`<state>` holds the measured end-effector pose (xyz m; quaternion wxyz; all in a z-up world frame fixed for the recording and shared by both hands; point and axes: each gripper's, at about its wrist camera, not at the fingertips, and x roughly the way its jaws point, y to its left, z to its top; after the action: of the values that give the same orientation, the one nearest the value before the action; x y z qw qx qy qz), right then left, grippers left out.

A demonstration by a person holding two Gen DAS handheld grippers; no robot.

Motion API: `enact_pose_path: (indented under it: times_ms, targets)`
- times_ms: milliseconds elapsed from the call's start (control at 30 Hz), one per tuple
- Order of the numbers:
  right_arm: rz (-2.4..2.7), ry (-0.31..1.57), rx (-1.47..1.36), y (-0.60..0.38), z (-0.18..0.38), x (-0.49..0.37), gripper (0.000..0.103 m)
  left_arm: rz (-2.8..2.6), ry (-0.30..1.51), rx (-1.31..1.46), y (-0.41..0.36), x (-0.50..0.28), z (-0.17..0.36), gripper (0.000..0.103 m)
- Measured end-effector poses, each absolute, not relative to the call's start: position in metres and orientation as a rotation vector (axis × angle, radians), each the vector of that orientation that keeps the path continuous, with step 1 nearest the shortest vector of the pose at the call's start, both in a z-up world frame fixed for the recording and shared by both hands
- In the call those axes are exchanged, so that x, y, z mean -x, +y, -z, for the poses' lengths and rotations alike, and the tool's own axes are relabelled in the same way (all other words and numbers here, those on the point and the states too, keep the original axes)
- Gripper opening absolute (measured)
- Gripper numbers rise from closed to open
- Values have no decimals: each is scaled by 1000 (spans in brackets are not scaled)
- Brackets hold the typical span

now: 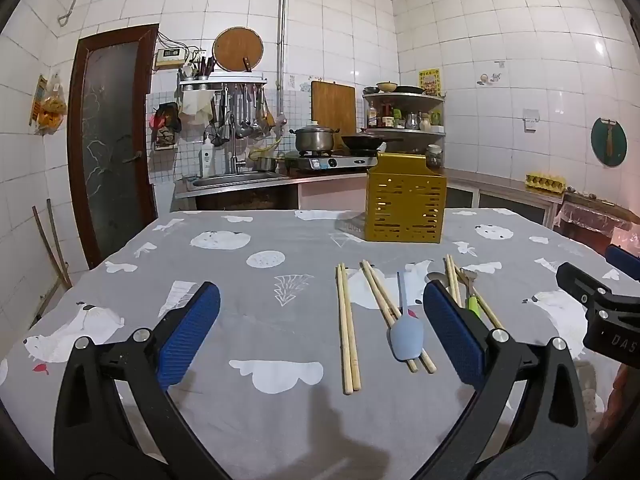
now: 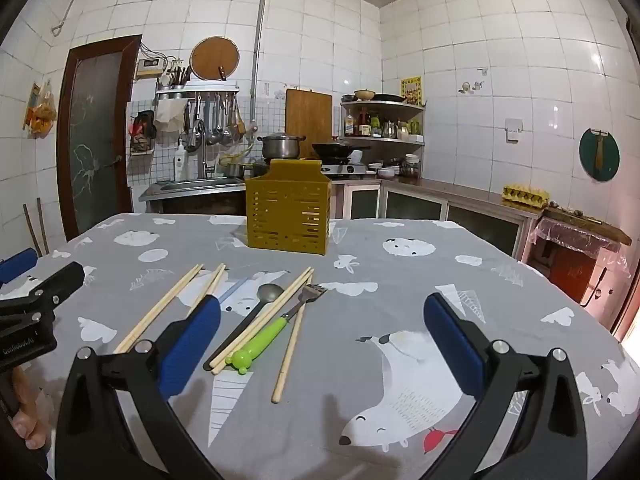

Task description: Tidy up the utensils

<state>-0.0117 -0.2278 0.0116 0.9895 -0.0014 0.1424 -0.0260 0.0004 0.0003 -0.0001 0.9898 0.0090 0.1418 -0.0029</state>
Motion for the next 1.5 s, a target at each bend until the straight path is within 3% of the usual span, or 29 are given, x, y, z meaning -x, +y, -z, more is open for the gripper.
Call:
enact_pose_path:
  times_ms: [1500]
  targets:
    - [74, 261, 7, -232, -15, 13, 99, 13, 283, -7, 0, 1, -1, 98]
